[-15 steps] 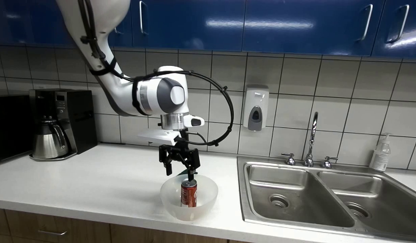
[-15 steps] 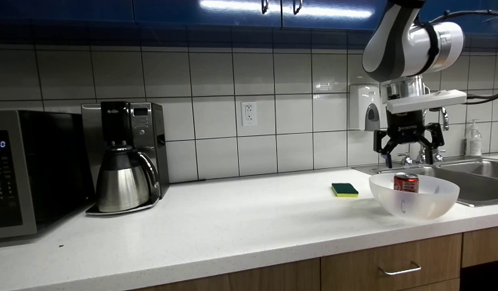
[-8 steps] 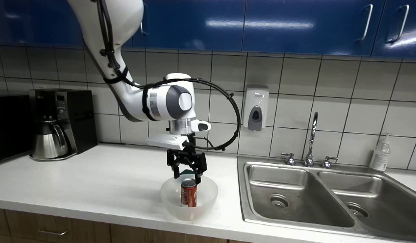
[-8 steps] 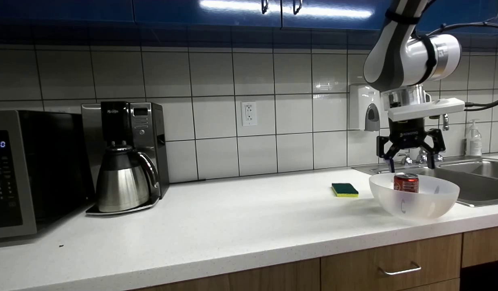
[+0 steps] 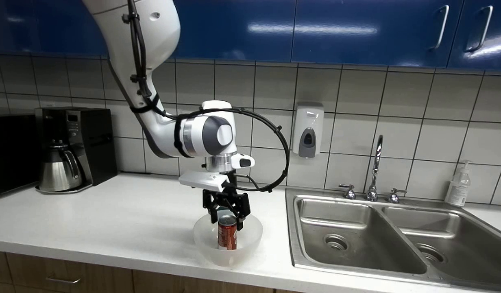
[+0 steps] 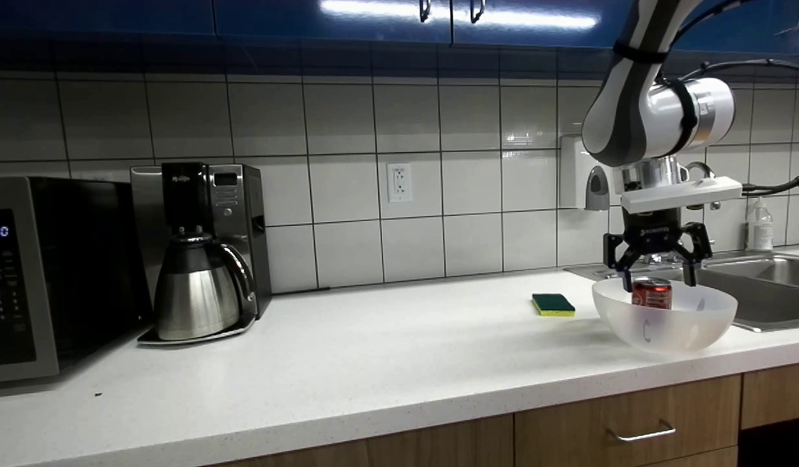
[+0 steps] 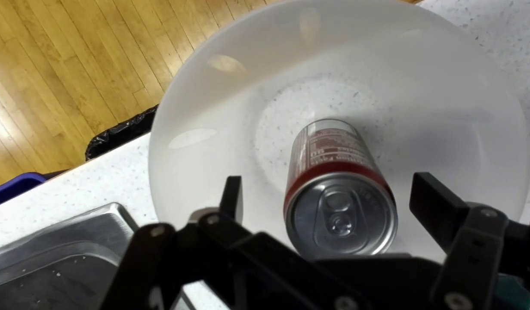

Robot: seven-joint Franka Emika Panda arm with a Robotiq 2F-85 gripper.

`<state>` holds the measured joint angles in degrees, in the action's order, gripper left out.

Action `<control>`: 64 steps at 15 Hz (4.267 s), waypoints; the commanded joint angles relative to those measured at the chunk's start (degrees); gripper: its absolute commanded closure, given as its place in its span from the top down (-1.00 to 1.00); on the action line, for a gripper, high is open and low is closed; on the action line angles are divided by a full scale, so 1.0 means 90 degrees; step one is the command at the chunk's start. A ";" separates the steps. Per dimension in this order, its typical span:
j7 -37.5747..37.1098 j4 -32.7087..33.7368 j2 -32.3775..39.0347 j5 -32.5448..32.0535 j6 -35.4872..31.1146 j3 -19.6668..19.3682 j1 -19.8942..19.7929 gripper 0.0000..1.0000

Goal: Put the soda can on the counter

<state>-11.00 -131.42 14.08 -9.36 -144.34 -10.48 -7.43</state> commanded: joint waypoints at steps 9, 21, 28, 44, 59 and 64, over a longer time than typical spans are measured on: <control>0.0251 0.0076 0.0329 0.0054 -0.0478 -0.0015 0.0026 0.47; 0.0224 -0.0069 -0.0566 0.0314 -0.0178 0.0066 0.0125 -0.21; 0.0122 0.0174 -0.1050 0.0571 0.0217 0.0333 0.0339 -0.21; -0.0403 -0.0091 -0.0454 0.0570 -0.0127 0.0910 0.1074 -0.21; -0.0504 -0.0230 0.0032 0.0054 -0.0587 0.0691 0.1208 0.79; -0.0513 -0.0209 -0.0102 0.0072 -0.0374 0.0681 0.1242 1.00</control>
<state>-13.76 -133.34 14.93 -7.69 -149.33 -3.85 3.01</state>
